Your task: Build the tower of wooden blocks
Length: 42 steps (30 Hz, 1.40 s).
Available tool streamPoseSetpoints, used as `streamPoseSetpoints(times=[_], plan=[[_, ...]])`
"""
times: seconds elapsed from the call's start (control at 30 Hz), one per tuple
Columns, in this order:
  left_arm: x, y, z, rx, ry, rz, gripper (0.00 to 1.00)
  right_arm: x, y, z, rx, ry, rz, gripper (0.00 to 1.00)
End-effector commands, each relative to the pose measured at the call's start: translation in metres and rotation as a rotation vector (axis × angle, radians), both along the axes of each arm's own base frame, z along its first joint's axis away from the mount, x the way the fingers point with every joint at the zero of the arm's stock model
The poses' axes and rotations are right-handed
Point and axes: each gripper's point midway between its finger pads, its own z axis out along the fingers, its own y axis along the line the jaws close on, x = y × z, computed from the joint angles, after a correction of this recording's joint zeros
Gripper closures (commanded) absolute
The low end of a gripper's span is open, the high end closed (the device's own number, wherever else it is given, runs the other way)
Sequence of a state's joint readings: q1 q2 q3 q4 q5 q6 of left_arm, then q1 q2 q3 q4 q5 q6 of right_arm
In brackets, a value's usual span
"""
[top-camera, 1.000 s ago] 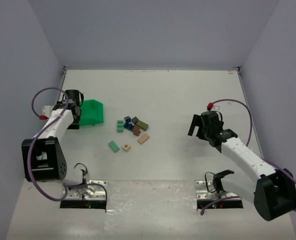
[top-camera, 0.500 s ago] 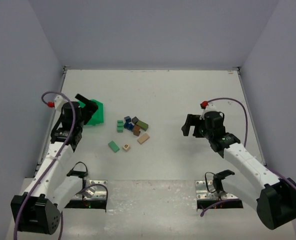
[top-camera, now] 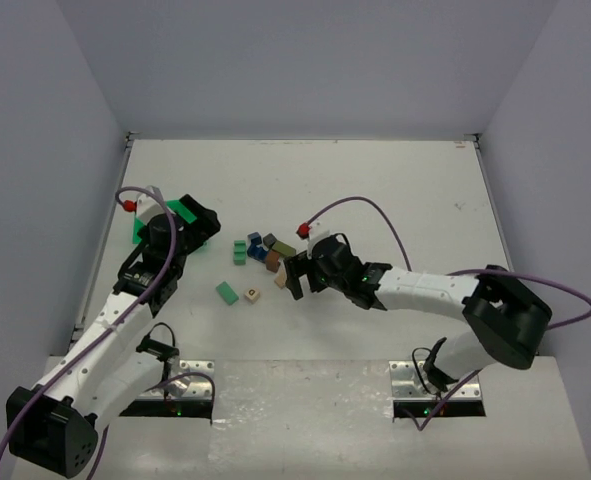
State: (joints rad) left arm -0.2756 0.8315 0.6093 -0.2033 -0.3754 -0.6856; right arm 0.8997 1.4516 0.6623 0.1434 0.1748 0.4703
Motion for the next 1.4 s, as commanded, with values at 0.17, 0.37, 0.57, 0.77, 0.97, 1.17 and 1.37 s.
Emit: streamPoseSetpoints(times=[0.17, 0.37, 0.57, 0.77, 0.97, 1.17, 1.37], plan=[[0.001, 0.011, 0.011, -0.002, -0.066, 0.067, 0.00, 0.040, 0.071, 0.021, 0.162, -0.073, -0.087, 0.09], [0.002, 0.016, 0.009, 0.002, -0.059, 0.098, 0.00, 0.039, 0.092, 0.005, 0.220, 0.013, -0.201, 0.15], [0.000, 0.015, 0.009, -0.021, -0.069, 0.103, 0.00, 0.051, 0.085, -0.011, 0.209, 0.023, -0.413, 0.13], [-0.005, 0.018, 0.020, -0.031, -0.107, 0.107, 0.00, 0.066, 0.086, -0.011, 0.213, -0.010, -0.515, 0.18], [-0.013, 0.023, 0.029, -0.047, -0.149, 0.130, 0.00, 0.078, 0.084, -0.017, 0.176, -0.040, -0.583, 0.30], [-0.018, 0.024, 0.031, -0.059, -0.168, 0.132, 0.00, 0.080, 0.081, -0.027, 0.107, -0.032, -0.601, 0.50], [-0.017, 0.024, 0.029, -0.058, -0.159, 0.131, 0.00, 0.073, 0.077, -0.016, 0.110, -0.037, -0.555, 0.76]])
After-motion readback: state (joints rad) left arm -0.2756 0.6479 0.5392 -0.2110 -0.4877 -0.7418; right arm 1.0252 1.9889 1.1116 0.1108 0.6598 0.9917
